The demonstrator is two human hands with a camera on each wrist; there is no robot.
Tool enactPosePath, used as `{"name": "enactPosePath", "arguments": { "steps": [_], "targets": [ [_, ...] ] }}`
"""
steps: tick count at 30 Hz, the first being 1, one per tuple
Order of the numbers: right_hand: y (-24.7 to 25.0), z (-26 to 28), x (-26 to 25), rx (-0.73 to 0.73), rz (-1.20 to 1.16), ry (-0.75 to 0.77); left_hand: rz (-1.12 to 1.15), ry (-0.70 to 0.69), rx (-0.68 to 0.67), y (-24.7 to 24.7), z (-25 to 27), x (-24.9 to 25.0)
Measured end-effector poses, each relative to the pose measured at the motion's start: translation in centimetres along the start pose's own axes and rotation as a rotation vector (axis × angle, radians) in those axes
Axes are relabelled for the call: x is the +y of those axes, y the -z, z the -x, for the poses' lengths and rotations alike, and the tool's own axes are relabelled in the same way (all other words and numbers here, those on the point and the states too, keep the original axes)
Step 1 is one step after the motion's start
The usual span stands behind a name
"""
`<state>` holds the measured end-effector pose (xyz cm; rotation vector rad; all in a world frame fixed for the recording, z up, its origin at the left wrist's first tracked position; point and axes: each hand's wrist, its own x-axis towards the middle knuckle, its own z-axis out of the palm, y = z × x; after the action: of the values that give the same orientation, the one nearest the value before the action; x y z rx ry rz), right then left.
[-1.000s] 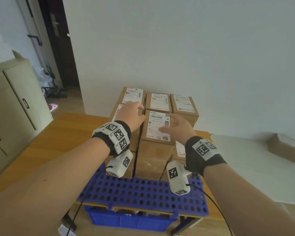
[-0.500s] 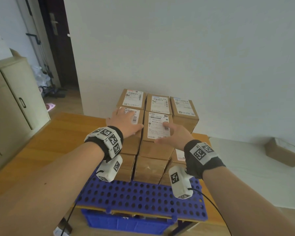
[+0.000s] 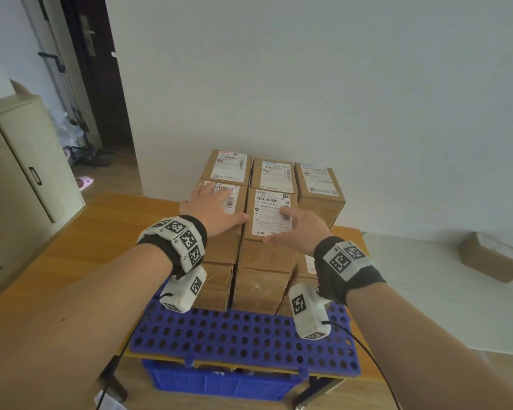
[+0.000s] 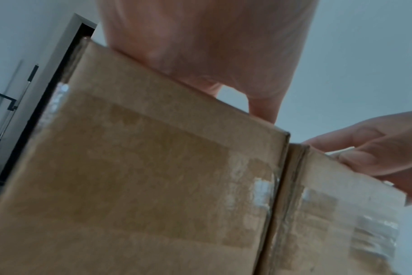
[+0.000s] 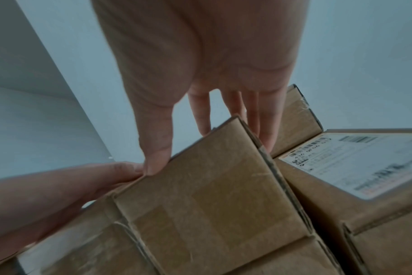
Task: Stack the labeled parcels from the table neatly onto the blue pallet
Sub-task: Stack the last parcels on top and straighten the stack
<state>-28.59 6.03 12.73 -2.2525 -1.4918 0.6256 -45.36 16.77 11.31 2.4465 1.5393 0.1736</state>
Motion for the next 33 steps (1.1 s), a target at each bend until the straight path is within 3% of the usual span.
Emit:
{"name": "enactPosePath", "arguments": {
  "steps": [4,8,15,24,33],
  "targets": [
    [0.3,0.1,0.0,0.005,0.016,0.001,-0.024,0.002,0.023,0.8,0.5,0.6],
    [2.0,-0.1,-0.4,0.084,0.109,0.023,-0.024,-0.142,0.089,2.5,0.5,2.7],
    [6.2,2.3,1.3,0.18,0.232,-0.112,-0.042,-0.328,-0.041,3.2,0.2,9.7],
    [8.7,5.8,9.9,0.292,0.239,-0.313,-0.093,-0.598,-0.118,-1.1,1.2,19.2],
    [12.1,9.3,21.9,0.31,0.212,-0.418,-0.166,-0.616,-0.216,-6.3,2.9,30.5]
  ]
}}
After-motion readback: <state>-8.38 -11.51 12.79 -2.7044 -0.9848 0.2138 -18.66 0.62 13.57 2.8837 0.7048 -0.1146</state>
